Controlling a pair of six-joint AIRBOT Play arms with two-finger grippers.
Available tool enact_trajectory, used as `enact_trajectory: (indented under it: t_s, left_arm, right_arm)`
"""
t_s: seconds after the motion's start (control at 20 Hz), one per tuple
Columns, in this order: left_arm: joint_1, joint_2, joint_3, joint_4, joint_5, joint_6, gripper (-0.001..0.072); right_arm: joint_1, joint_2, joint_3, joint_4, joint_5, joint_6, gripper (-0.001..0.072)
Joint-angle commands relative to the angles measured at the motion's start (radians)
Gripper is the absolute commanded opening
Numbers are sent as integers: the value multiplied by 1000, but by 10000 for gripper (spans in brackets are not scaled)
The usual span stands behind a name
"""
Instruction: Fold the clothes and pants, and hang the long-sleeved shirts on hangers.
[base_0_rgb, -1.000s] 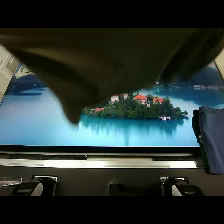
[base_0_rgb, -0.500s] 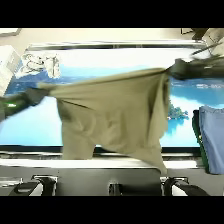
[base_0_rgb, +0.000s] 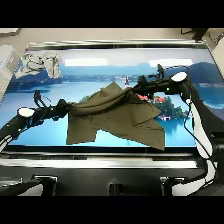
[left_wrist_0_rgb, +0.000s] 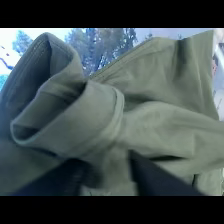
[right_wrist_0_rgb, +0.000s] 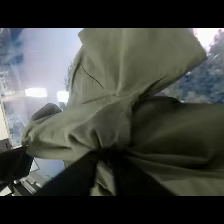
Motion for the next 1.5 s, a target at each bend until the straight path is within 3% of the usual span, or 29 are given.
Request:
enact_trajectory:
  t_s: [0.0,0.05,0.2,0.3,0.5,0.9,0.95,1.0,1.05,1.1,1.2,1.45]
  left_arm:
    - [102,-45,86,67,-192,95,569]
    - [178,-45,127,163,-292,89,575]
    - [373,-47,155,397,-536,-1,574]
    - [421,-55,84,443,-603,3,569]
    - [354,-56,-73,272,-525,160,567]
    - [128,-115,-80,184,-438,158,567]
    - [110,-131,-80,161,-424,158,535]
    - [97,-141,-79,135,-407,158,456]
    - [86,-143,-79,109,-391,159,341]
    - [79,-143,-78,93,-388,164,175]
    - [79,-142,-79,91,-407,208,21]
    - [79,-116,-79,91,-430,222,19]
  right_arm:
    - [-105,-1,60,-99,168,6,411]
    - [-174,20,82,-164,278,26,497]
    - [-341,110,49,-426,520,87,522]
    - [-389,200,-100,-553,543,73,596]
    - [-412,361,-469,-558,418,29,620]
    - [-412,415,-602,-569,391,21,620]
    - [-412,415,-603,-584,396,21,620]
    - [-412,415,-607,-605,402,21,621]
    - [-412,415,-614,-634,404,26,643]
    - [-412,415,-634,-664,395,51,662]
    - [-412,414,-702,-652,360,58,664]
    - [-412,414,-842,-452,204,18,660]
